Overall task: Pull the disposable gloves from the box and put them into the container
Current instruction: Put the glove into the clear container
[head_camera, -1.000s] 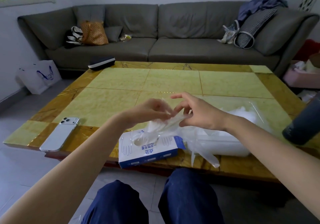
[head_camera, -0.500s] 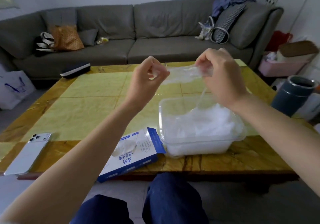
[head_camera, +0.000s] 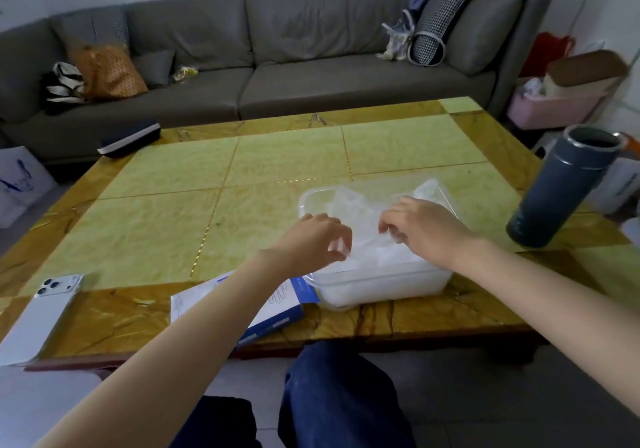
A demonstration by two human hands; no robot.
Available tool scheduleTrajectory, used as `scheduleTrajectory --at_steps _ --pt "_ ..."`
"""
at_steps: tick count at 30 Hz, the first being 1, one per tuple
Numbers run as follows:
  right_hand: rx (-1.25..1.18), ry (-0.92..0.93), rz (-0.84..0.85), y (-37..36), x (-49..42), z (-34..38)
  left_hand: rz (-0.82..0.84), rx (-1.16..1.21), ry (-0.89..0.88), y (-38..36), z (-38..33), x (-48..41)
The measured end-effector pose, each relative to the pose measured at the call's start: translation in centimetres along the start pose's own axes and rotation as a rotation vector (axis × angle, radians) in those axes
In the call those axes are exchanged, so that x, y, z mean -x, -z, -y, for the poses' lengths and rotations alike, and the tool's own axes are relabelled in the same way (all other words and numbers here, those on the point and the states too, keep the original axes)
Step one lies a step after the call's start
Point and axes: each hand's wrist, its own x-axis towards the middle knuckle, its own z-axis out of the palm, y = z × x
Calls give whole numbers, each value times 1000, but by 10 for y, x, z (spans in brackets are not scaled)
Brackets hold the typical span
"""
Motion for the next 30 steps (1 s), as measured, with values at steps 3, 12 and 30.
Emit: scheduleTrajectory --at_steps 3,12,30 --pt "-23 -75 127 0 -1 -4 155 -21 28 -2 -5 -4" --pt "-489 -164 90 17 -12 -11 175 189 173 27 -16 -28" --pt "28 -149 641 -45 -38 -41 483 -322 252 -39 -8 -58"
